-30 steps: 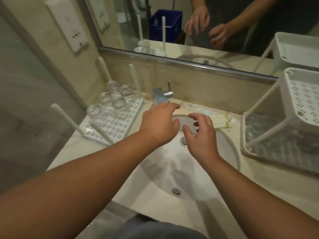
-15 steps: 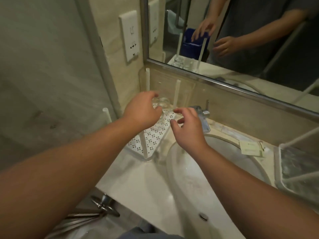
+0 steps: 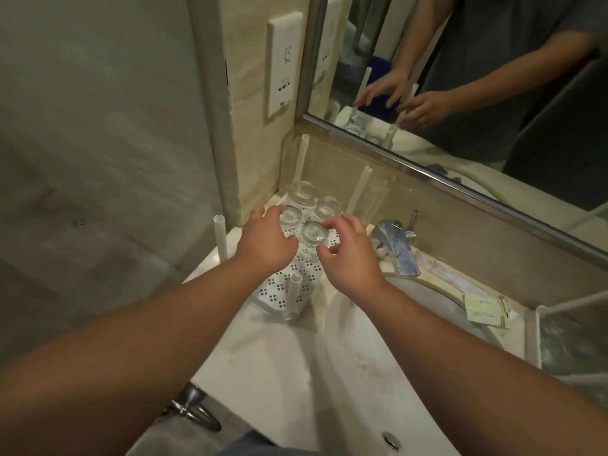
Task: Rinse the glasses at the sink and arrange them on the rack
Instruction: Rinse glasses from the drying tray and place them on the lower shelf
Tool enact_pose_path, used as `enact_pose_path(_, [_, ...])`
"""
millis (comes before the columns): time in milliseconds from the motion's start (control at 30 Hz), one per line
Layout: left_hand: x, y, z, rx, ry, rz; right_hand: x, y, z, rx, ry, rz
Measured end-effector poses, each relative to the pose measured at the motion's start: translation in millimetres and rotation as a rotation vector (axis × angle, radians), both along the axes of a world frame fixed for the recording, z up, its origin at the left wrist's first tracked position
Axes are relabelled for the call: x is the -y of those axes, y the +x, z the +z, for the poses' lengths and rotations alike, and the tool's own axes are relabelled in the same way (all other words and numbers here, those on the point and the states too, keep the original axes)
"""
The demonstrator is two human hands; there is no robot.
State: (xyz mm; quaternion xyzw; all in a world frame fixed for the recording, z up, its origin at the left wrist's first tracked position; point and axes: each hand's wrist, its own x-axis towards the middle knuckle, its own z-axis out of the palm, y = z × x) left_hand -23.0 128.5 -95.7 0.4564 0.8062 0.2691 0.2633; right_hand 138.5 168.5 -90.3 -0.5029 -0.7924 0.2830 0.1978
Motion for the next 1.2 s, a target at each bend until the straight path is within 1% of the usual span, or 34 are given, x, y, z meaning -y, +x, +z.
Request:
enact_pose_path(100, [-5, -5, -8, -0.023, -0.044, 0.021, -4, -5, -2, 0.009, -0.014, -0.004])
enact_pose_path(200, [-10, -8, -15, -0.077, -0.116, 0.011, -7, -6, -6, -0.023, -0.034, -0.022])
enact_pose_path(333, [-13, -10, -24, -0.15, -0.195, 0.0, -10, 0, -11, -0.022, -0.077, -0.095])
enact_pose_path(433, [-12, -11, -30, -0.2, -0.208, -0.011, -10, 5, -14, -0.002, -0.106, -0.11])
enact_pose_path(533, [-10, -15, -36, -0.208, -0.199, -0.025, -9, 8, -17, -0.015, -0.137, -0.129])
enact_pose_path(700, [-5, -19, -40, -0.202, -0.17, -0.025, -5, 10, -21, -0.087, -0.235, -0.16])
enact_pose_path(900, [3, -14, -38, -0.173, -0.082, -0.014, 3, 17, -25, -0.127, -0.326, -0.187])
enact_pose_path(1067, [10, -12, -26, -0.127, 0.043, -0.024, 9, 17, -21, -0.234, -0.43, -0.267])
enact_pose_path(1200, [12, -8, -3, -0.117, 0.143, -0.063, 15, 17, -15, -0.292, -0.497, -0.297])
